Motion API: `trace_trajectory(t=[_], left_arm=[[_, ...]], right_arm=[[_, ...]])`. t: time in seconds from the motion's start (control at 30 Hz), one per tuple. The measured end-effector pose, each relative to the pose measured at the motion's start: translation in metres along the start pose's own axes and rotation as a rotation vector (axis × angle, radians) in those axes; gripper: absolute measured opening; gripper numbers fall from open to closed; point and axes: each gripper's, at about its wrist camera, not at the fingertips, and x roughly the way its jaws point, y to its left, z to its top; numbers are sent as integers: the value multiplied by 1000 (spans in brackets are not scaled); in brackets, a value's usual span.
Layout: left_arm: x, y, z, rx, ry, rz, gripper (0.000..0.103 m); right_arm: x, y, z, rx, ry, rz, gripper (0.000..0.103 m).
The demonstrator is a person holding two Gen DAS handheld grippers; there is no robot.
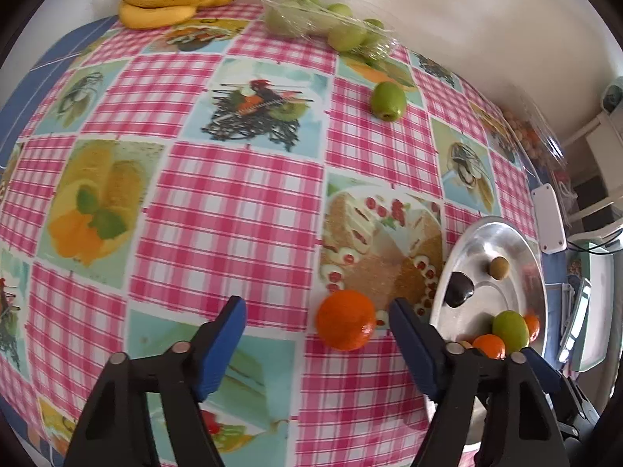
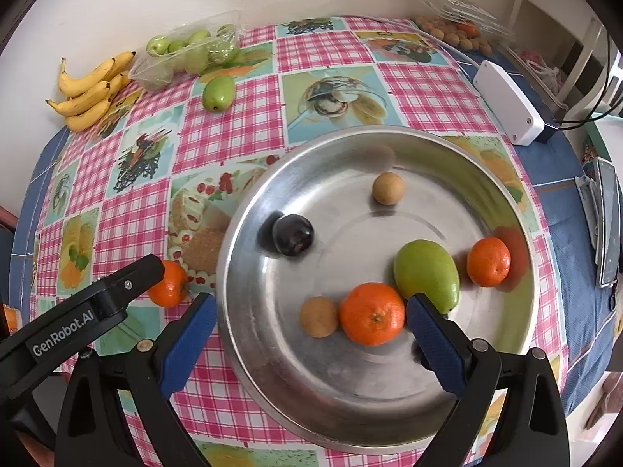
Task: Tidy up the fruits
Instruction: 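Grasp the loose tangerine with the left tool while the right tool moves toward the green pear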
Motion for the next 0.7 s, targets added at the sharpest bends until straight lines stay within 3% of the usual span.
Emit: trace_trajectory(t=[0.37, 0.5, 0.7], left_arm=[[12, -8, -1, -5, 29, -34, 45], [13, -8, -3, -9, 40, -49, 39], [11, -4, -3, -23, 38, -63, 38]], right_arm=[[4, -5, -2, 4, 19, -12, 98], [5, -6, -3, 3, 23, -17, 98], [6, -3, -3, 5, 20, -14, 98]])
